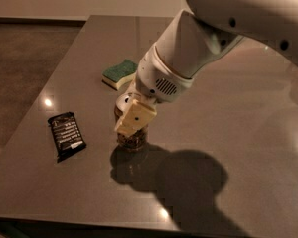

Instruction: Move orange can near rxbar chocolate

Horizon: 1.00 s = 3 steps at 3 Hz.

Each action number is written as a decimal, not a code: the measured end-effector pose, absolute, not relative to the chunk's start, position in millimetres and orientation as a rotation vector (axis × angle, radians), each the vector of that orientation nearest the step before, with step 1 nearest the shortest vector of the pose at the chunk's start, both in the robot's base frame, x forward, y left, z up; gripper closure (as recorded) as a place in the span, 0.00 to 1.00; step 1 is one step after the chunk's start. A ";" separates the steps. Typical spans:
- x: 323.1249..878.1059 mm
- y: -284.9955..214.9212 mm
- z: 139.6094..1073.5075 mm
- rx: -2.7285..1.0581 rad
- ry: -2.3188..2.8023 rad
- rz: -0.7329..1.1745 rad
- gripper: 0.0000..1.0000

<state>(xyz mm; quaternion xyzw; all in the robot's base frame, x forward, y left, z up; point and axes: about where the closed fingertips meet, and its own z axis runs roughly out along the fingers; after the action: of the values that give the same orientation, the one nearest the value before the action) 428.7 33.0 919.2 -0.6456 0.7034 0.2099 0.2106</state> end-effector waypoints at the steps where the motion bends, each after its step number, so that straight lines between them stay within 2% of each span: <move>1: 439.4 52.1 915.7 -1.810 1.929 0.615 1.00; 3: 448.1 85.6 911.8 -1.830 1.862 0.625 0.52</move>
Offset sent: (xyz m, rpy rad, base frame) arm 0.0251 0.0532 -0.0126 0.0591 0.0008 0.0633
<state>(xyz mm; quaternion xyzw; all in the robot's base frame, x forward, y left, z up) 448.1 85.6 911.8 -0.6640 0.6756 0.2268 0.2264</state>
